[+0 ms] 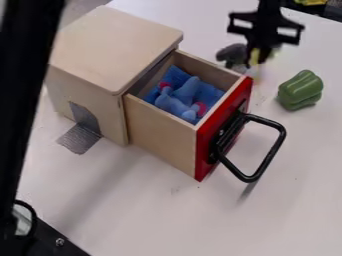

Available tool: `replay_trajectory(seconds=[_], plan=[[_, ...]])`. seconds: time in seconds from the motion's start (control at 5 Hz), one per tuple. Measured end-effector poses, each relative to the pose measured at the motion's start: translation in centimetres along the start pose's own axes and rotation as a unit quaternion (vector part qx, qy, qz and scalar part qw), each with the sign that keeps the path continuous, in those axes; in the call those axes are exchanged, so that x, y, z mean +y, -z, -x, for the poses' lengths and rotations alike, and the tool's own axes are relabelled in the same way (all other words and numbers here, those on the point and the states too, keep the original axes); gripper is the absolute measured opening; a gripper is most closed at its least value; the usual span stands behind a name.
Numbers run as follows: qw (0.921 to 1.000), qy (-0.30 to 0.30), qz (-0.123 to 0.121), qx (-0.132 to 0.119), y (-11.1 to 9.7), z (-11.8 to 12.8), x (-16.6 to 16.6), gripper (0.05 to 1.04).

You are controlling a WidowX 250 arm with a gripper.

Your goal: Take the yellow duck and put it on top of the drawer

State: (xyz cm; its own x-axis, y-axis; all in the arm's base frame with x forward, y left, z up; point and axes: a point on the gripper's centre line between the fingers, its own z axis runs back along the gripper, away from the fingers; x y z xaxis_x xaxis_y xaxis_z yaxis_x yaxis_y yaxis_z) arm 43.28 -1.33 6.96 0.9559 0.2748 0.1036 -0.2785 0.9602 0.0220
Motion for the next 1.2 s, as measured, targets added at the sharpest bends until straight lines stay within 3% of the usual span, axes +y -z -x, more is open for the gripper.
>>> replay_trajectory(seconds=[0.2,0.4,0.8,1.0,1.2], plan=[[0.9990,-0.039,0.018,0.013,-3.6,0.3,4.2,0.091],[0.9967,-0.080,0.014,0.009,-6.1,0.8,9.8,0.091],[0.9959,-0.088,0.018,-0.005,-8.6,4.3,14.7,0.091],[0.9969,-0.076,0.003,-0.019,-9.4,7.2,15.0,0.091],[0.9977,-0.064,-0.016,-0.018,-8.5,9.8,15.5,0.091]])
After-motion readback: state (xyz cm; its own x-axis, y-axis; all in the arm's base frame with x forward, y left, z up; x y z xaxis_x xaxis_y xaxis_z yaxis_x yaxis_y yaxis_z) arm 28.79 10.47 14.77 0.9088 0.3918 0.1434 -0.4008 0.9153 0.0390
